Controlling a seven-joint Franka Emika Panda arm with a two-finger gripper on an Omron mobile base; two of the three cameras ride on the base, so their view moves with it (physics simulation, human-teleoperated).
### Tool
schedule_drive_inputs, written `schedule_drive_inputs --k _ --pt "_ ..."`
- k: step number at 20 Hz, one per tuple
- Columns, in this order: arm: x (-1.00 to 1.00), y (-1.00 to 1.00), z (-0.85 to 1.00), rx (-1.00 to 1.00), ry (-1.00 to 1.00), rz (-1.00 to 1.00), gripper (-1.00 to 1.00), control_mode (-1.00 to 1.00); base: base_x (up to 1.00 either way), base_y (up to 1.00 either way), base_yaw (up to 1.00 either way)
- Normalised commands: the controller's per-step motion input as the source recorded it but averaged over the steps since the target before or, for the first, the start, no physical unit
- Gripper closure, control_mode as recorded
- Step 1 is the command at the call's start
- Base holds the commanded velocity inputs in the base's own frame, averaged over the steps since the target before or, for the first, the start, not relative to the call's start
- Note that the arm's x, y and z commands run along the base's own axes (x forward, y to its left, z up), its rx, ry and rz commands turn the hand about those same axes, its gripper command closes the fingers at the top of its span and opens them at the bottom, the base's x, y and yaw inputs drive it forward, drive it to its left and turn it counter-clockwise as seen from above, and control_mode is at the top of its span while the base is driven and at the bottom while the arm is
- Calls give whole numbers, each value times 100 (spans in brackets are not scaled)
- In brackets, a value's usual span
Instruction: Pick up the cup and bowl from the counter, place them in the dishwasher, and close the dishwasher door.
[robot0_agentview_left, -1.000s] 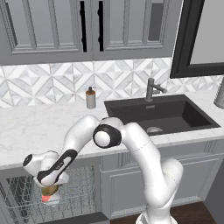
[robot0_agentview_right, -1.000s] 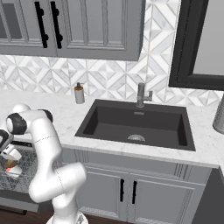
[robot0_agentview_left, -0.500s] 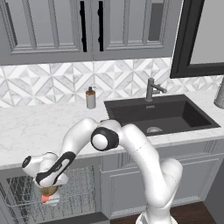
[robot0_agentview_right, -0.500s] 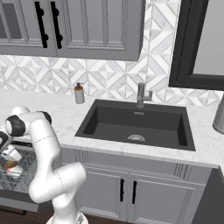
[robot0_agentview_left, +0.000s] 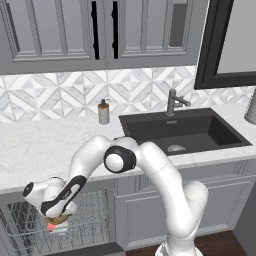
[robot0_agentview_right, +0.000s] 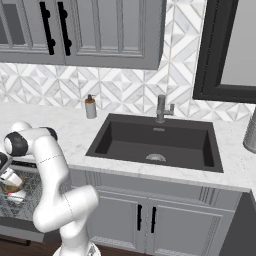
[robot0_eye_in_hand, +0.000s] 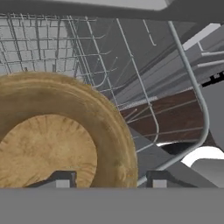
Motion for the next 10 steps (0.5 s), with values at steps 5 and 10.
schedule_drive_inputs --k 5,10 --pt "0 0 12 2 -6 0 -100 -100 0 0 0" --pt "-20 0 49 14 -10 0 -100 -100 0 0 0"
